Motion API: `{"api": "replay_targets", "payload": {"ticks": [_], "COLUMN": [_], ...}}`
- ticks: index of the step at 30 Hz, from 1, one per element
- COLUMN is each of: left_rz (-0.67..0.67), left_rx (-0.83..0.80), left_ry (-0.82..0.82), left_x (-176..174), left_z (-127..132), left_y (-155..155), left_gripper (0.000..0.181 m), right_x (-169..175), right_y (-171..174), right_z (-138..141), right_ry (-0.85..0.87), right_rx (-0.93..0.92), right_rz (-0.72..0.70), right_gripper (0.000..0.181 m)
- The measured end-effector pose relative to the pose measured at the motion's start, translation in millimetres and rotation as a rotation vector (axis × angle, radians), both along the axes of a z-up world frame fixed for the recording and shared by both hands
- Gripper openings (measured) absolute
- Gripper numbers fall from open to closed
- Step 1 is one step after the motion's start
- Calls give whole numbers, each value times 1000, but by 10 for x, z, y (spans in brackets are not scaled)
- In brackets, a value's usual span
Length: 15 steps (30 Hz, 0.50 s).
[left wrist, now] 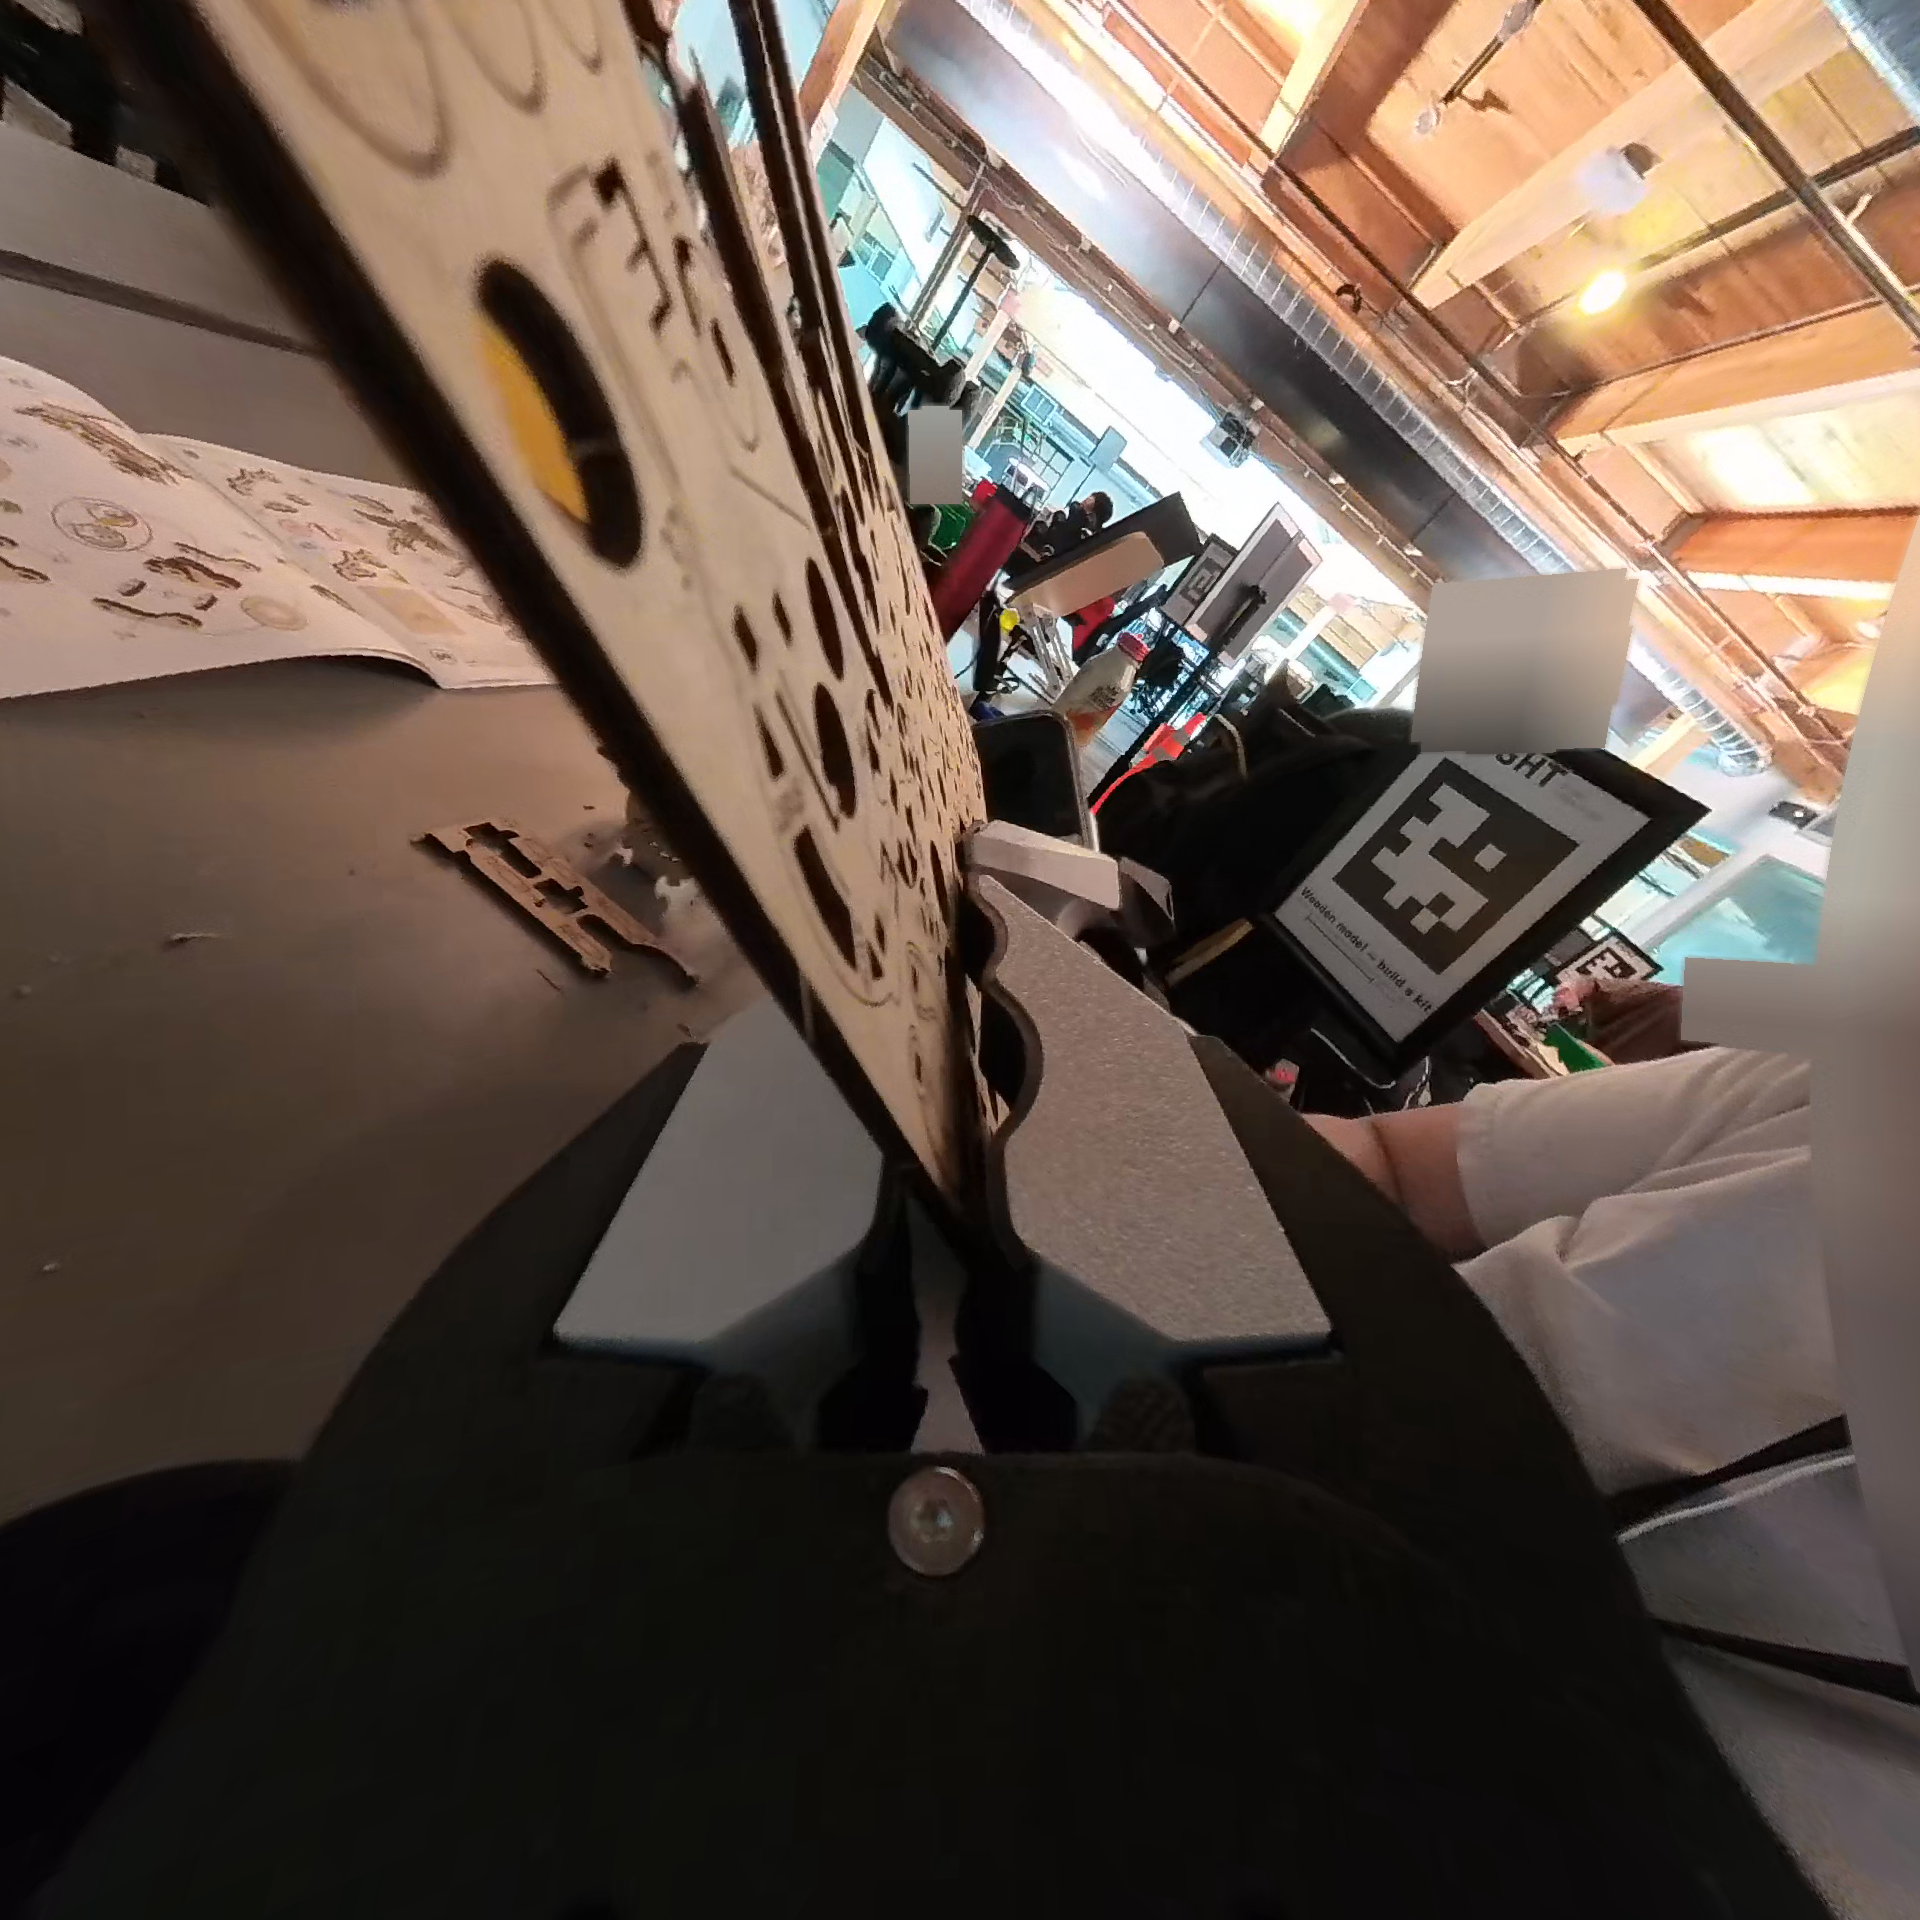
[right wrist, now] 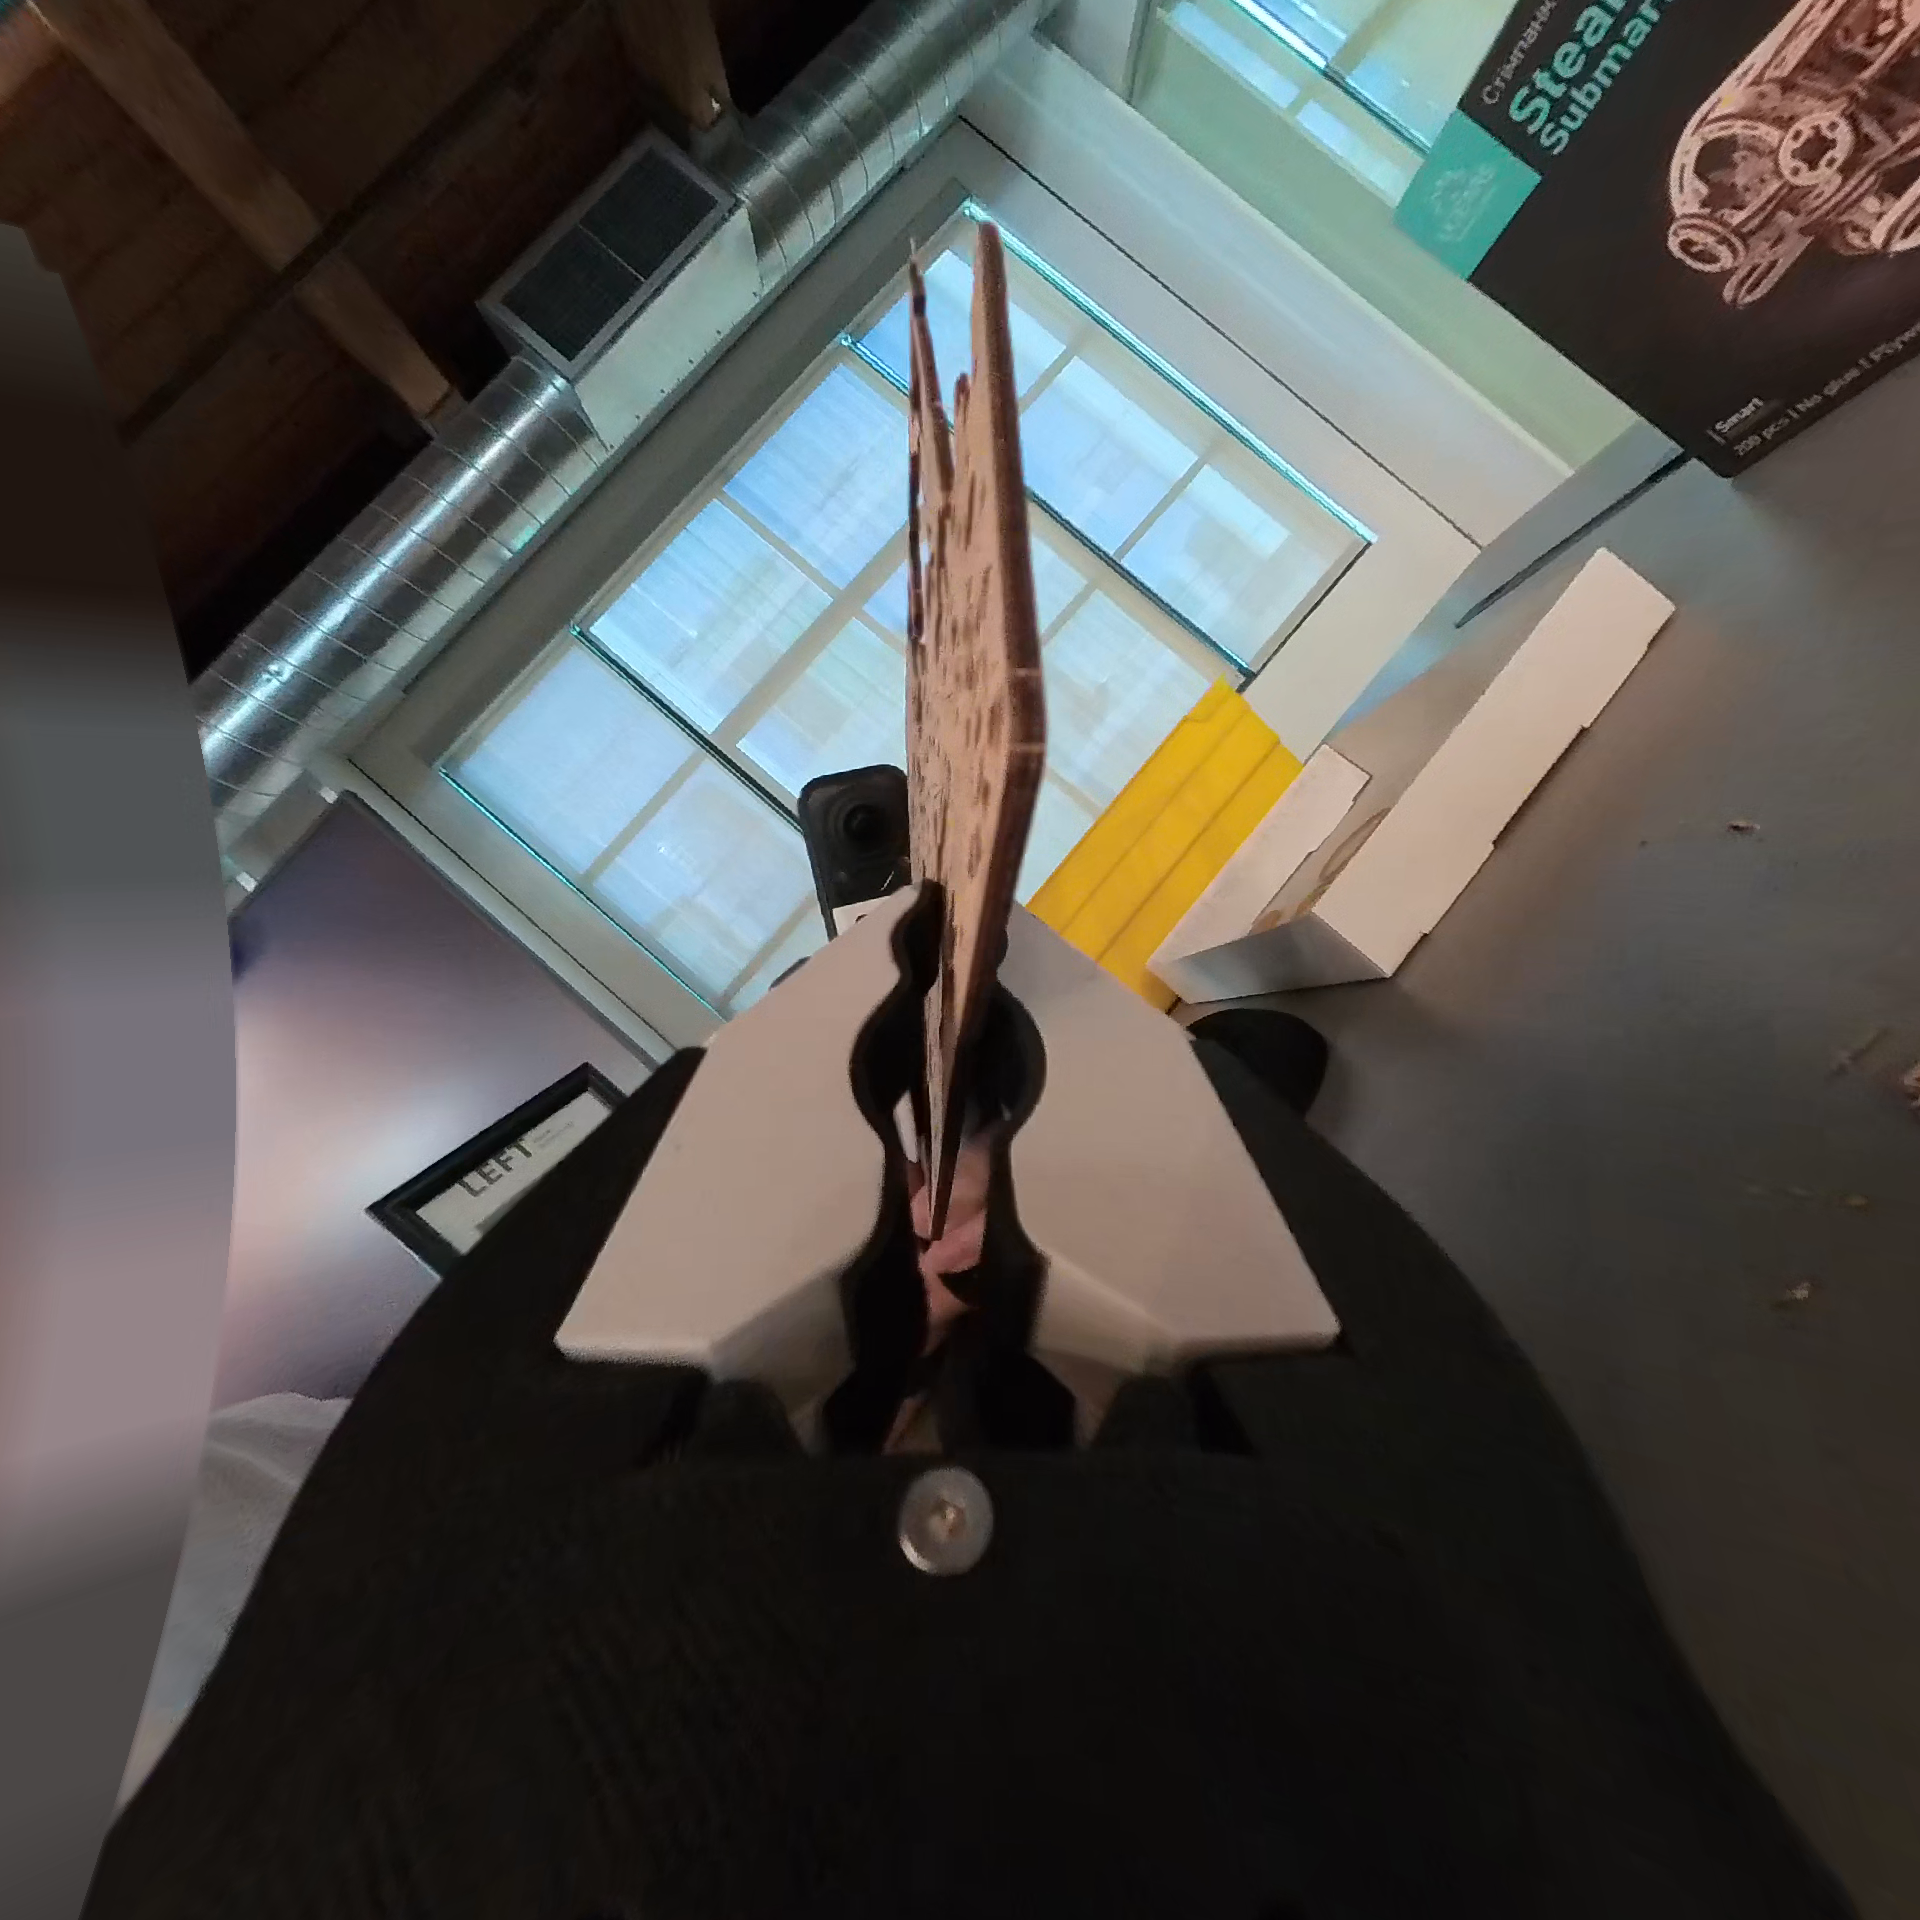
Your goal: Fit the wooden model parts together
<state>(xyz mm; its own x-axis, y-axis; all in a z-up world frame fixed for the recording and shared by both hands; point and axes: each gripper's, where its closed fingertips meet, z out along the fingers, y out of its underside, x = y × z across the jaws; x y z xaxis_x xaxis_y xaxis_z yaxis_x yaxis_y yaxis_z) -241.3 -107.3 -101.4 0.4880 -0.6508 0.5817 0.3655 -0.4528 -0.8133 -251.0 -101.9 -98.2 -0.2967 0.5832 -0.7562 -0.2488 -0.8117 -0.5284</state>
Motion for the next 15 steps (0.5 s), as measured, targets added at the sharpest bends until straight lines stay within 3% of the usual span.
{"api": "replay_targets", "payload": {"ticks": [12, 15], "left_rz": [44, 3], "left_rx": [35, 53], "left_ry": [77, 39], "left_x": [15, 106], "left_z": [-22, 72], "left_y": [12, -33], "left_gripper": [2, 1], "right_x": [14, 36], "right_y": [6, -31], "right_z": [-23, 30], "right_ry": [-33, 11], "right_rx": [40, 53], "right_rz": [-31, 4], "right_gripper": [2, 1]}}
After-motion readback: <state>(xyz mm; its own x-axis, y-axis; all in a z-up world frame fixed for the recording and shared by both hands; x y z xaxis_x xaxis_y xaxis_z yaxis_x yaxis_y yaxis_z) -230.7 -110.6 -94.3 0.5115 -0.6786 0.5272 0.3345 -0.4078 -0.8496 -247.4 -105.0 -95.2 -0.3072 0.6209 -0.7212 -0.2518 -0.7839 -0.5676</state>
